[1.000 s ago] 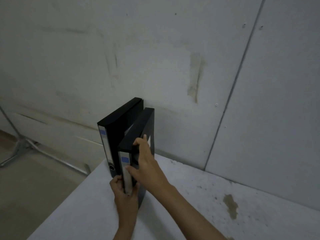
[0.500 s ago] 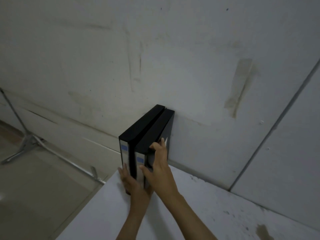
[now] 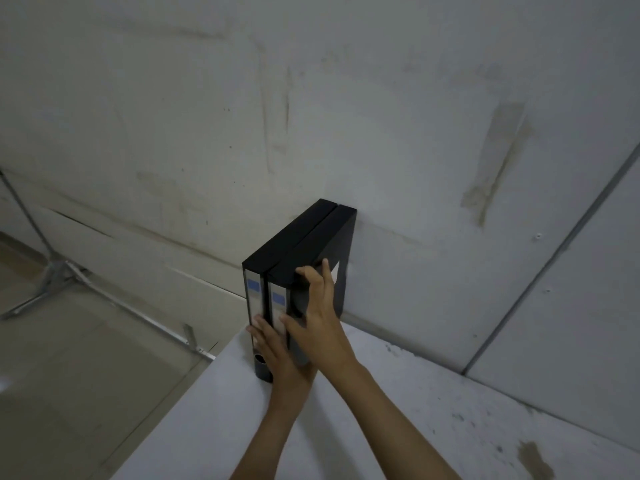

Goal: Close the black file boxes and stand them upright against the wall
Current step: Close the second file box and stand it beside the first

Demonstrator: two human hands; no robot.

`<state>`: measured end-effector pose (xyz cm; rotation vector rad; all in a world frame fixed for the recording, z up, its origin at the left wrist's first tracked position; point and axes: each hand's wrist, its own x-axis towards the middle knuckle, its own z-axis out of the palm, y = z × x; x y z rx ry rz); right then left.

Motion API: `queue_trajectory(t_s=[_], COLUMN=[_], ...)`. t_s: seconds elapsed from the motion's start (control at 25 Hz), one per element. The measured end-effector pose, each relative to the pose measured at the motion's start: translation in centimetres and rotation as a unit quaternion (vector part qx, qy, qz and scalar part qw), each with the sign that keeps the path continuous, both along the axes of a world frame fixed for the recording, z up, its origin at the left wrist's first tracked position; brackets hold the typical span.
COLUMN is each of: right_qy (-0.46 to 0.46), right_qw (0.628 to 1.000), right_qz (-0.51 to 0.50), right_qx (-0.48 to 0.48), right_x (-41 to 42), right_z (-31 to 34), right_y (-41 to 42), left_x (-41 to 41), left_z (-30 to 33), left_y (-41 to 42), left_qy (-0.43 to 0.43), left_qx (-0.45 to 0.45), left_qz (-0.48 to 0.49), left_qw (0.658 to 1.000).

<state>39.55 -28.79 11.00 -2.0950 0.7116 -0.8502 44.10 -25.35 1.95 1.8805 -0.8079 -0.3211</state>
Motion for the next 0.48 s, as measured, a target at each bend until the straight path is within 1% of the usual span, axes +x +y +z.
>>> queue_trajectory(t_s=[0.12, 0.24, 0.28, 0.32, 0.4, 0.44, 0.48], right_qy=[0.009, 0.0, -0.001, -0.002, -0.003, -0.002, 0.003], right_qw=[0.998, 0.996, 0.995, 0.994, 0.992, 0.992, 0.991], right_qz=[0.043, 0.067, 0.075, 0.082, 0.095, 0.102, 0.108], right_qx=[0.049, 0.061, 0.066, 0.07, 0.077, 0.08, 0.085], right_x=[-1.2, -2.6, -3.2, -4.0, -5.8, -6.8, -7.9], right_z=[0.5, 1.3, 1.7, 2.1, 2.7, 3.1, 3.5], right_y=[0.4, 1.6, 2.1, 2.7, 3.9, 4.6, 5.4], left_x=[-0.4, -1.3, -1.8, -2.5, -3.6, -4.4, -5.3], left_z=[1.1, 2.7, 3.5, 4.6, 6.2, 6.8, 7.4], left_y=[0.2, 1.0, 1.4, 1.9, 2.9, 3.6, 4.2], left_qy=[0.055, 0.091, 0.121, 0.168, 0.203, 0.213, 0.241], left_qx=[-0.017, -0.031, -0.057, -0.097, -0.162, -0.168, -0.16], left_qz=[-0.007, 0.013, 0.021, 0.04, 0.08, 0.092, 0.097], left_qw=[0.998, 0.995, 0.991, 0.98, 0.962, 0.958, 0.952])
